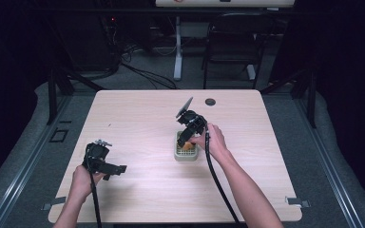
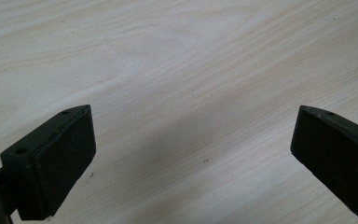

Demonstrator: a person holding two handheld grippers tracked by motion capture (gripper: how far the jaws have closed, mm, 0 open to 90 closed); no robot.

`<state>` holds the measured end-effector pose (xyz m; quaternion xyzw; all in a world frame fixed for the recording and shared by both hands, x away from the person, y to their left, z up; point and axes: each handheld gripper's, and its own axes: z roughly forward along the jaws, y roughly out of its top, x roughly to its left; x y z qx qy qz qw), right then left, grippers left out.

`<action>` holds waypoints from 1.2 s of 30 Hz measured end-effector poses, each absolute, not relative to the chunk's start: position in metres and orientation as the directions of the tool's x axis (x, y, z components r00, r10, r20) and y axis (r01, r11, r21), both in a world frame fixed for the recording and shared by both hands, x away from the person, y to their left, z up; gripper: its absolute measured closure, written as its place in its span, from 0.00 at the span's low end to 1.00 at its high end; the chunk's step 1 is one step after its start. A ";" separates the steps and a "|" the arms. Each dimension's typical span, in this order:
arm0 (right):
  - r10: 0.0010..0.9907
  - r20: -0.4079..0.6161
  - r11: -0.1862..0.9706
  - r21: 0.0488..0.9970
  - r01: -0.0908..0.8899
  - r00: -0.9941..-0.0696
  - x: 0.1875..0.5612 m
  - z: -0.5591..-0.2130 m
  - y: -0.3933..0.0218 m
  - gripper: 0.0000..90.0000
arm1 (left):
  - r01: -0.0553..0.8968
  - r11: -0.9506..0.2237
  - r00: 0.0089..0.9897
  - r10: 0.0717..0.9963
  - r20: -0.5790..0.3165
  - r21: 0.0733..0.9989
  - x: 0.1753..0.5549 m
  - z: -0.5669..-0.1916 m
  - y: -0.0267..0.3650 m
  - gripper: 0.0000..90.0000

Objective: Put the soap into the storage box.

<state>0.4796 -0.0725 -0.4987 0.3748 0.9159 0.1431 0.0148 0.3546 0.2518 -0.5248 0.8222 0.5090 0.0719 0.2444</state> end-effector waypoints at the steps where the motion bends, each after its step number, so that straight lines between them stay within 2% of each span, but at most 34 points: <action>1: 0.692 0.082 0.674 0.282 0.683 -0.717 0.478 -0.497 -0.073 0.07 | 0.802 -0.363 0.472 0.872 -0.130 0.475 0.355 -0.525 0.252 0.00; 16: 0.675 0.083 0.666 0.359 0.654 -0.733 0.456 -0.468 -0.098 0.01 | 0.803 -0.357 0.466 0.875 -0.129 0.477 0.354 -0.524 0.252 0.00; 36: 0.658 0.071 0.656 0.435 0.617 -0.749 0.422 -0.443 -0.141 0.00 | 0.801 -0.356 0.466 0.875 -0.130 0.481 0.354 -0.524 0.252 0.00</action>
